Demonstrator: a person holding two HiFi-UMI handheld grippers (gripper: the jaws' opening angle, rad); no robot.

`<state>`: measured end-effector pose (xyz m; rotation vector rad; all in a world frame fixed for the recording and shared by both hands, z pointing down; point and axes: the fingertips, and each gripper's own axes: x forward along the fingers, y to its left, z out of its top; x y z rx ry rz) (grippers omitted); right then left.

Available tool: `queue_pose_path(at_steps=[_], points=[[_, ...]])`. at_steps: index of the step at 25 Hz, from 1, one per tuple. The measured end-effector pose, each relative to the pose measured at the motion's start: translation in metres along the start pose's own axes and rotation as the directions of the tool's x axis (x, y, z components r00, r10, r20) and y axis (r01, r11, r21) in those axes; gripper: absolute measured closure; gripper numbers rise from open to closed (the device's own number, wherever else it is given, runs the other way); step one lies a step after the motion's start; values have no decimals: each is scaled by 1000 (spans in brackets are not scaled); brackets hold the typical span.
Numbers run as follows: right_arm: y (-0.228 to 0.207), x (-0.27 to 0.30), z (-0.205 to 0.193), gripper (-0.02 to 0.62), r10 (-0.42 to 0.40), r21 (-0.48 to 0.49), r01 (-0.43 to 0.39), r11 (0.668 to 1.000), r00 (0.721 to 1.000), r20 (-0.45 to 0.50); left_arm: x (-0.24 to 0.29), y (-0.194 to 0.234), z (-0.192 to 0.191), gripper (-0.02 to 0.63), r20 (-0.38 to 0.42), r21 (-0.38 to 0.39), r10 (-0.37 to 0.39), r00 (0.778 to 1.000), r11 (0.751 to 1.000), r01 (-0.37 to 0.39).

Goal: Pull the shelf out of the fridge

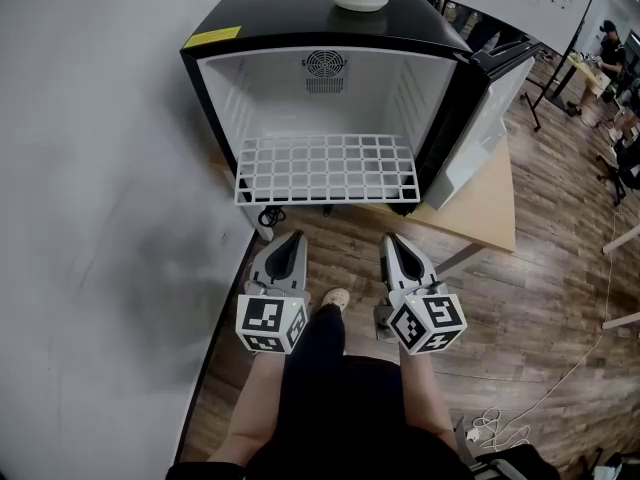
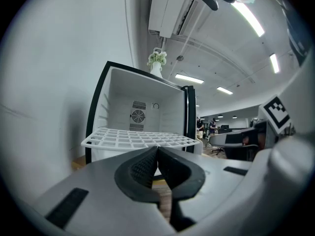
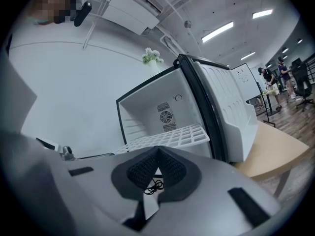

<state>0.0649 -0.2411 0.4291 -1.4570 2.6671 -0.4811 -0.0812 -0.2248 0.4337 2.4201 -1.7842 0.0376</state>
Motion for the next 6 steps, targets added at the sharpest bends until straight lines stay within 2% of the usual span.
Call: queue_pose_path(at_steps=[6], points=[[0,1,-1,604,2,16,-1,1000,1000,-6,0,1,-2,600,-4,-19,1,1000,1000,-1]])
